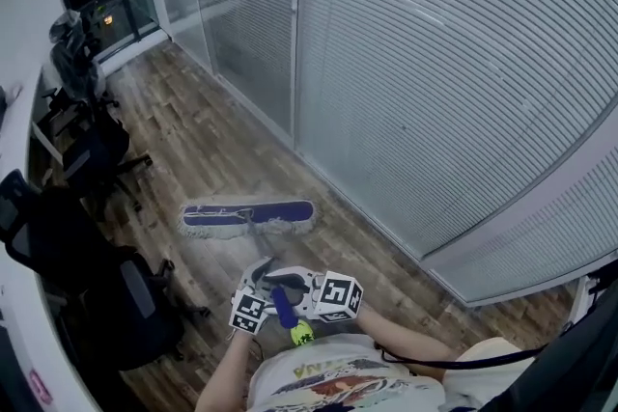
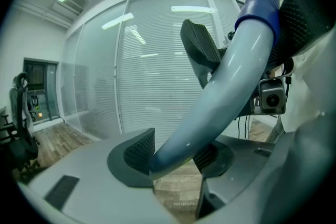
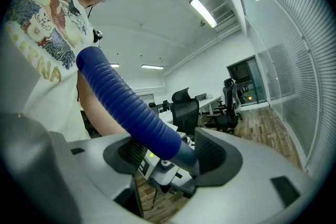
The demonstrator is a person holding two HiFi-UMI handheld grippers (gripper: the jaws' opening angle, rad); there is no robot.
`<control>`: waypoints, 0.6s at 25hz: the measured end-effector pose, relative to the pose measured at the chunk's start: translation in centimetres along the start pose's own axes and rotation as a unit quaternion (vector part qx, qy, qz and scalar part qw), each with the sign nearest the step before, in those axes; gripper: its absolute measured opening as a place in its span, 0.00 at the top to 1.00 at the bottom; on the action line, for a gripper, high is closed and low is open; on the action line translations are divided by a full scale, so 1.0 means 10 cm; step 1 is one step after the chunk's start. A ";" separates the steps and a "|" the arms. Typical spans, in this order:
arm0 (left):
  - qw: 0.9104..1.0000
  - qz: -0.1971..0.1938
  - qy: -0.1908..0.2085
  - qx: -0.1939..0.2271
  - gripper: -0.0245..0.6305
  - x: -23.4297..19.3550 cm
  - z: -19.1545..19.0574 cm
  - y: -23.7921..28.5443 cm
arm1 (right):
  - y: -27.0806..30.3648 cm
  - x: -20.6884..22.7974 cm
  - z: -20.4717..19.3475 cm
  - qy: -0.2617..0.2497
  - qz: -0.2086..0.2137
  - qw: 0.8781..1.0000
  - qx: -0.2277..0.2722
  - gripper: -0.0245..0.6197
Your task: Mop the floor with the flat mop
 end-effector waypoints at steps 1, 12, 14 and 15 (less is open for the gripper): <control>1.000 0.004 0.000 0.000 0.69 0.06 0.01 0.01 | -0.06 -0.04 0.00 0.000 -0.004 1.000 0.006 0.57; 0.999 0.000 0.030 -0.027 0.70 1.19 0.01 -0.10 | -0.82 -0.89 -0.18 0.004 -0.007 1.000 0.017 0.57; 0.999 -0.002 0.031 -0.032 0.71 1.49 0.03 -0.13 | -1.01 -1.11 -0.20 0.006 -0.007 1.000 0.018 0.57; 0.999 -0.002 0.030 -0.033 0.71 1.66 0.04 -0.15 | -1.11 -1.23 -0.21 0.008 -0.006 1.000 0.019 0.57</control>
Point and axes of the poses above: the fingertips, and each gripper's own axes: y forward along the fingers, x to its right, z out of its top, the point moved 9 cm from there along -y, backward along the fingers, and after that the axes turned 12 degrees about x, right-handed, at the moved point
